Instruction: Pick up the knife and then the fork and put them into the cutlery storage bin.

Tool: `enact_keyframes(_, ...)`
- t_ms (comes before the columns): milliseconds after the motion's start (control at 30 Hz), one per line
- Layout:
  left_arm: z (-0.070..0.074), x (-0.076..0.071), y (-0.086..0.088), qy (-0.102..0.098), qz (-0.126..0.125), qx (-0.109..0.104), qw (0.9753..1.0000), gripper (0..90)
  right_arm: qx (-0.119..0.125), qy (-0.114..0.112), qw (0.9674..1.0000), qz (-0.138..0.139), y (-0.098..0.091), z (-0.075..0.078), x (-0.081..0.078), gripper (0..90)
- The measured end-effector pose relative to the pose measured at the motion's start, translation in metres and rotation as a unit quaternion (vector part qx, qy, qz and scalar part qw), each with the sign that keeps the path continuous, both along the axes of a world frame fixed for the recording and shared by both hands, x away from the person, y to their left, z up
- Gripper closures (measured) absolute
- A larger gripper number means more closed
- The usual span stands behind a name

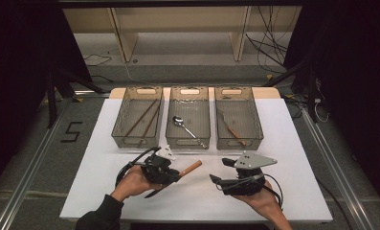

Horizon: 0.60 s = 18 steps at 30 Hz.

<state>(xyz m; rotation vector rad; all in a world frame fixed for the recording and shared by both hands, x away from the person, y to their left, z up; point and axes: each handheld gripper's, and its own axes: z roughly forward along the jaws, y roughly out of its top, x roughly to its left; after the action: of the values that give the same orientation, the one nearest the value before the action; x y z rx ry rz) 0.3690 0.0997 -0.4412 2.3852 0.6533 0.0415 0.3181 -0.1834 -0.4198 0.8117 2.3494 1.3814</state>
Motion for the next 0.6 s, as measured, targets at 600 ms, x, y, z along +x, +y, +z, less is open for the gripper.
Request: enact_keyframes(600,-0.006,-0.007,-0.014,0.03,-0.038,0.006,0.9988,76.7,-0.05,-0.054,0.996,0.05,0.028,-0.002,-0.019,31.3)
